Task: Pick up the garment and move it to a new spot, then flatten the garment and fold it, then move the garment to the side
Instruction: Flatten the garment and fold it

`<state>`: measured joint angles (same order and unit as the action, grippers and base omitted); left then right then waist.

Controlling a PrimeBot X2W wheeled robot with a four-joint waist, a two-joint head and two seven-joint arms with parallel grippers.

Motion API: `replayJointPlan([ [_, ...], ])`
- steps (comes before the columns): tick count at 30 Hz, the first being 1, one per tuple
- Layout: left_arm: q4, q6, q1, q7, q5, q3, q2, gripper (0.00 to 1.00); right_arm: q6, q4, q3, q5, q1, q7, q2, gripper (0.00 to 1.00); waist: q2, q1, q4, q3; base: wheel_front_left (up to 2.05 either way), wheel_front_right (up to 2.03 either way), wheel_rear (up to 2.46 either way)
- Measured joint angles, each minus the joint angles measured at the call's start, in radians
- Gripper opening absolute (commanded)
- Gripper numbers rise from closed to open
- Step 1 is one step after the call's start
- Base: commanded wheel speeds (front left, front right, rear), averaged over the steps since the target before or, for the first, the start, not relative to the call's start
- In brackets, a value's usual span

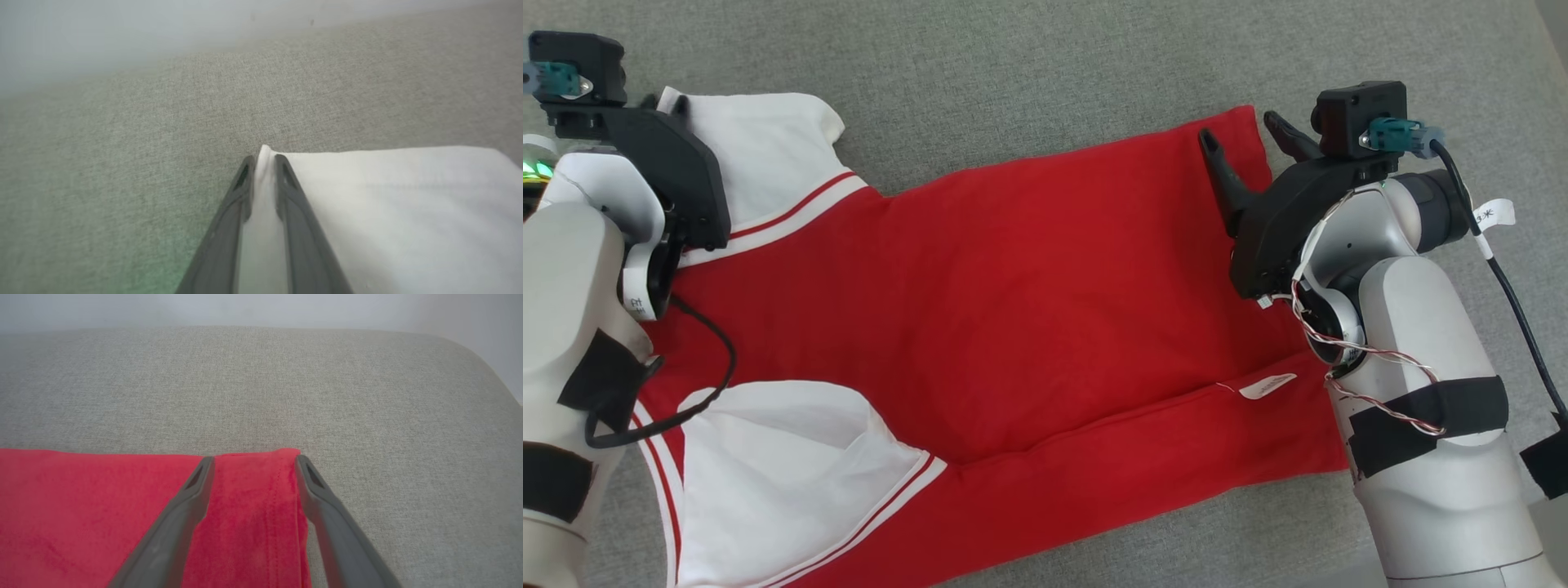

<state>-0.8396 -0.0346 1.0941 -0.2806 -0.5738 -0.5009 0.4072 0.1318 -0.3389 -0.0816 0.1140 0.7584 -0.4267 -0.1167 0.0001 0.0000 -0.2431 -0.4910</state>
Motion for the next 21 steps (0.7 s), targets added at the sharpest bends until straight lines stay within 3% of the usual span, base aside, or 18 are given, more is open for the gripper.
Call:
replayJointPlan([
  [18,0.064,0.0,0.022,-0.026,-0.016,-0.013,0.012,0.0,0.0,-0.125,0.033,-0.108,0.158,-0.223,-0.033,1.0,0.0,0.0,0.028,-0.04,0.0,0.0,0.0],
  [21,0.083,-0.002,0.021,-0.029,-0.018,-0.015,0.015,0.0,0.0,-0.139,0.012,-0.118,0.168,-0.252,-0.043,0.83,0.0,0.0,0.037,-0.046,0.0,0.0,0.0],
])
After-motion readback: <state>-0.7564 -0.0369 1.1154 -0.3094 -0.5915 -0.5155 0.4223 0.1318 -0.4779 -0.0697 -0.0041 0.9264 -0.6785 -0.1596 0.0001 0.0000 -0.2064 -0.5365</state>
